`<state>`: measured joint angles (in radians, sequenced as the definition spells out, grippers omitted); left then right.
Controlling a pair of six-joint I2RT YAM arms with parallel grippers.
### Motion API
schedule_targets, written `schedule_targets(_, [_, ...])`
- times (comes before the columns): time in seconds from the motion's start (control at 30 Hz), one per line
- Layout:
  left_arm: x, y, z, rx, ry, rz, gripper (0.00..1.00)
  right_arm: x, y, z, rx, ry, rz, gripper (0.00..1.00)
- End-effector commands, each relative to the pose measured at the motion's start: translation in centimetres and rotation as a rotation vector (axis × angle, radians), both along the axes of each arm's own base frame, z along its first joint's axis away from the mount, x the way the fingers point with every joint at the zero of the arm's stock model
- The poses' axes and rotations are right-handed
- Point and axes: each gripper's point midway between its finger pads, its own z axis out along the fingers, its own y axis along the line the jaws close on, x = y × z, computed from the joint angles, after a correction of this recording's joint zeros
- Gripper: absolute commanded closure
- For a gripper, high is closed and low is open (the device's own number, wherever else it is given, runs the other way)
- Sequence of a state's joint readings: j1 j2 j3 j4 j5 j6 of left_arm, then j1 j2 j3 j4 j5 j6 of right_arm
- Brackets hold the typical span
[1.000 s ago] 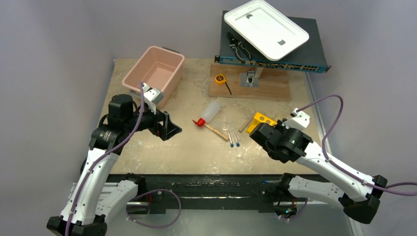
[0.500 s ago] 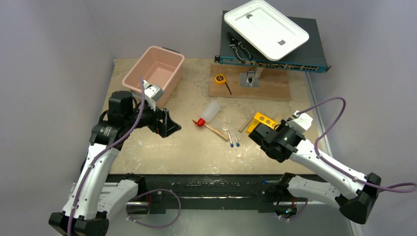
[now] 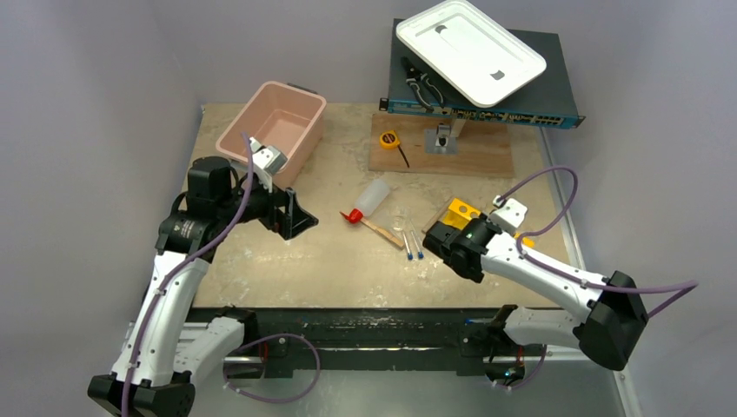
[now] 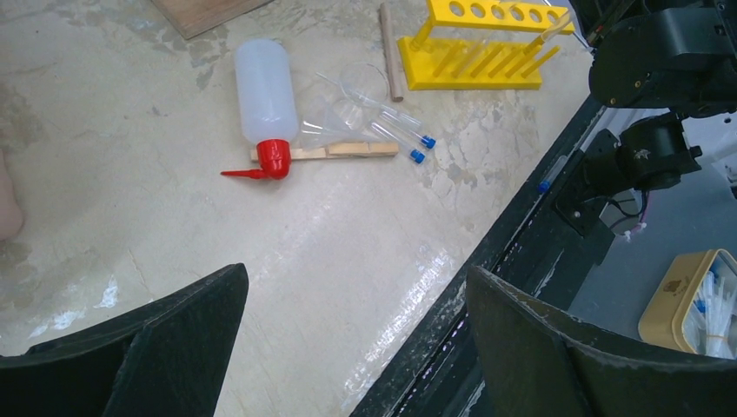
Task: Organize the chemistry lab equipment
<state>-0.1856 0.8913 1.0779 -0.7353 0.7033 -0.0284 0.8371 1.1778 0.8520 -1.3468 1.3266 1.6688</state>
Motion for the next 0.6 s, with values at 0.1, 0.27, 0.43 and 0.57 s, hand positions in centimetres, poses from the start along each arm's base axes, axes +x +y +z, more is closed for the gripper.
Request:
schedule_targets(0.1, [0.5, 0.0, 1.6, -0.007, -0.057, -0.015, 0.04, 0.9, 0.2, 0.2, 0.023, -0.103, -0.027, 1.0])
schedule_targets(0.27, [0.6, 0.1, 1.7, -0.007, -0.054, -0.011, 0.04, 1.1, 0.5, -0.8, 0.026, -0.107, -0.04, 1.0])
schedule_targets(0.43, [0.7, 0.2, 1.7, -0.006, -0.052, -0.008, 0.04, 1.1, 0.6, -0.8, 0.044, -0.122, -0.042, 1.0])
schedule_targets(0.57, [0.8, 0.2, 1.6, -0.006, -0.054, -0.006, 0.04, 0.9, 0.4, -0.9, 0.057, -0.122, -0.048, 1.0])
